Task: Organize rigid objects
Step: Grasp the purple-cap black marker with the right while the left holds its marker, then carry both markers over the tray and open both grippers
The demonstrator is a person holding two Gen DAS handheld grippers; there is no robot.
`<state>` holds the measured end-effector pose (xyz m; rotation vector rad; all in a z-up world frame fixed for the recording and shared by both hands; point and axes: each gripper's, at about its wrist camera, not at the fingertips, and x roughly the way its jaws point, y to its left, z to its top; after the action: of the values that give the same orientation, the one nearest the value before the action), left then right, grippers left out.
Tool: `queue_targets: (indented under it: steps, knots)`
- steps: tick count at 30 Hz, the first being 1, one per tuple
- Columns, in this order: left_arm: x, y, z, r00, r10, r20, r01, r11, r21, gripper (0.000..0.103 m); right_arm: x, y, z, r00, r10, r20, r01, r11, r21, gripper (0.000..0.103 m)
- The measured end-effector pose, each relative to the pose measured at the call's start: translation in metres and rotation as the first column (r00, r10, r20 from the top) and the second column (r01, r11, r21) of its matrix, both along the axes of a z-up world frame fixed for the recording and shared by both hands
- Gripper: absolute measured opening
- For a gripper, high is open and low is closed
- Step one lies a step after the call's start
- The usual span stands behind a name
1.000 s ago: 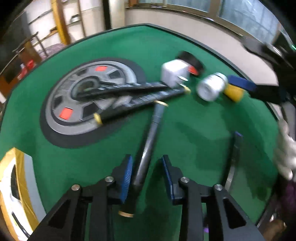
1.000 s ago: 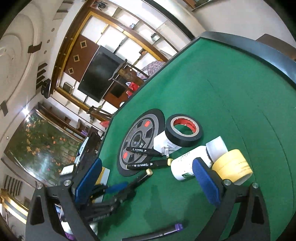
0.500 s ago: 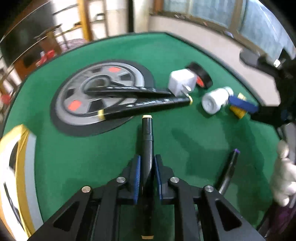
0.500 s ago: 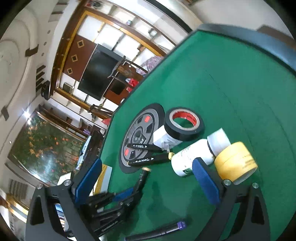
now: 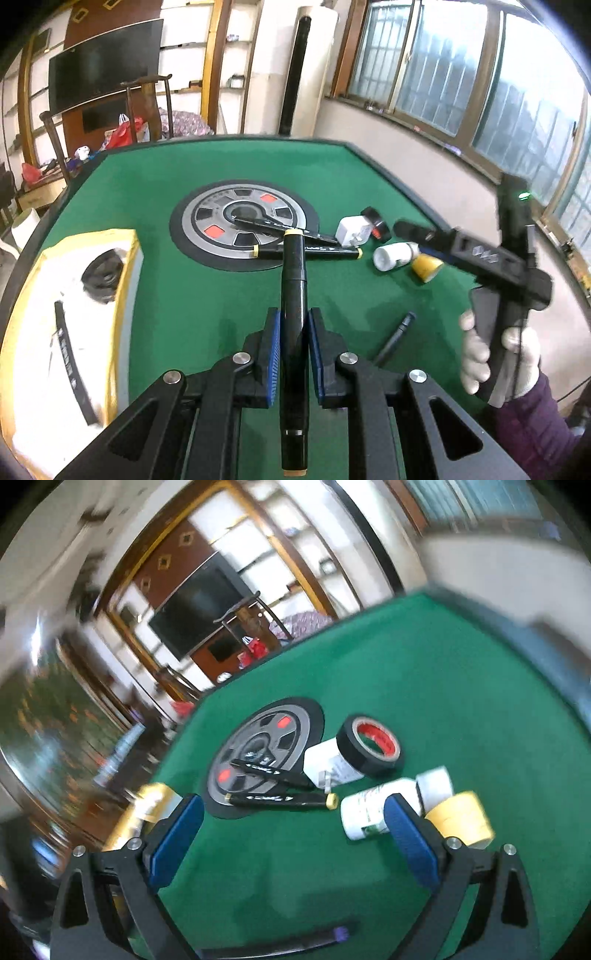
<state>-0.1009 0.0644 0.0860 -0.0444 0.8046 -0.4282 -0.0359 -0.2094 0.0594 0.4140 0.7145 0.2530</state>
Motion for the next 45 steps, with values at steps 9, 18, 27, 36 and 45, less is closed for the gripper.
queue_targets:
  steps: [9, 18, 27, 36, 45]
  knots:
    - [-0.023, 0.022, 0.005, 0.997, -0.019, 0.072, 0.024, 0.998, -0.066, 0.014, -0.066, 0.035, -0.004, 0.971, -0.021, -0.240, -0.005, 0.995, -0.105, 0.089]
    - [-0.038, 0.061, 0.001, 0.996, 0.026, 0.086, -0.018, 0.995, -0.099, 0.014, -0.051, 0.096, -0.039, 0.933, -0.061, -0.355, -0.035, 0.965, -0.260, 0.059]
    - [-0.041, 0.108, -0.005, 0.991, 0.116, 0.063, -0.106, 0.983, -0.151, 0.014, -0.052, 0.138, -0.043, 0.965, -0.032, -0.259, -0.088, 0.895, -0.438, 0.014]
    - [-0.044, 0.164, -0.014, 0.975, 0.223, 0.001, -0.219, 0.959, -0.180, 0.014, -0.055, 0.128, -0.030, 0.962, 0.083, -0.261, -0.138, 0.970, -0.200, 0.014]
    - [-0.021, 0.202, -0.036, 0.926, 0.366, -0.092, -0.372, 0.927, -0.055, 0.014, -0.043, 0.164, 0.002, 0.936, 0.271, -0.226, -0.276, 0.961, 0.009, 0.014]
